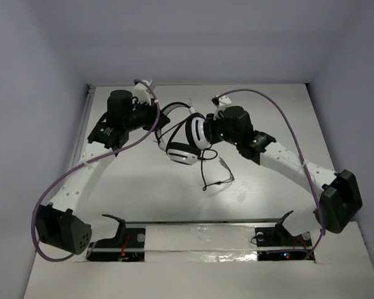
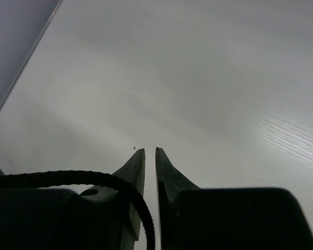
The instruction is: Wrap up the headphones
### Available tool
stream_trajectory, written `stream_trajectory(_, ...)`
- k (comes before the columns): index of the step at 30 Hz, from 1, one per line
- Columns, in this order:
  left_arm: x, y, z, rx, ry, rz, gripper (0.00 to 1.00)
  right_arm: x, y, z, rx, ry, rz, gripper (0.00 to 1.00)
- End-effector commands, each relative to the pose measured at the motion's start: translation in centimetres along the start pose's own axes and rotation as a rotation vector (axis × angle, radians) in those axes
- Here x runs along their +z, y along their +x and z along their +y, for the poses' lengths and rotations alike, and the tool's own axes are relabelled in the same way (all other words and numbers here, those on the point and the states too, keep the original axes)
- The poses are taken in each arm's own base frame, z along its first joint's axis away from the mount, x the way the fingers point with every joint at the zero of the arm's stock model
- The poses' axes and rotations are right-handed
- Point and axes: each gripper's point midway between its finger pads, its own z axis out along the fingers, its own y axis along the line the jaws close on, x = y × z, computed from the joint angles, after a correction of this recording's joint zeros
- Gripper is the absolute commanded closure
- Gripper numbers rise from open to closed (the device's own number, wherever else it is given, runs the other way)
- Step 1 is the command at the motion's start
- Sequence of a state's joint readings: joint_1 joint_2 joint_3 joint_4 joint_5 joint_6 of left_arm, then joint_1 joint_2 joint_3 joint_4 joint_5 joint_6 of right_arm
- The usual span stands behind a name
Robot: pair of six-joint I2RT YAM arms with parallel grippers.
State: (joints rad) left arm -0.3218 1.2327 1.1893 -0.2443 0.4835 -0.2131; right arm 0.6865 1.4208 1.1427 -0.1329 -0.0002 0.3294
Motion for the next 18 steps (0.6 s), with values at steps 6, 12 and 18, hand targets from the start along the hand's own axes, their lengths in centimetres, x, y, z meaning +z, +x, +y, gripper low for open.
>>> stream_trajectory(6,-4.7,-8.3,0.9,0.077,-0.224,-0.245,1.0,-2.5,-6.3,2.7,-0.013,-0.114,-0.164,0.82)
stream_trajectory(12,-5.0,-6.5,2.0,0.1,-0.285,-0.229,1.0,-3.8,-9.6,0.9,-0.054,0.014,-0.176,0.84)
stream_trajectory(18,-4.0,-3.6,2.7,0.089,-0.283,-0.163,1.0,-4.2,-11.0,0.1,-0.053,0.039,-0.19,0.84)
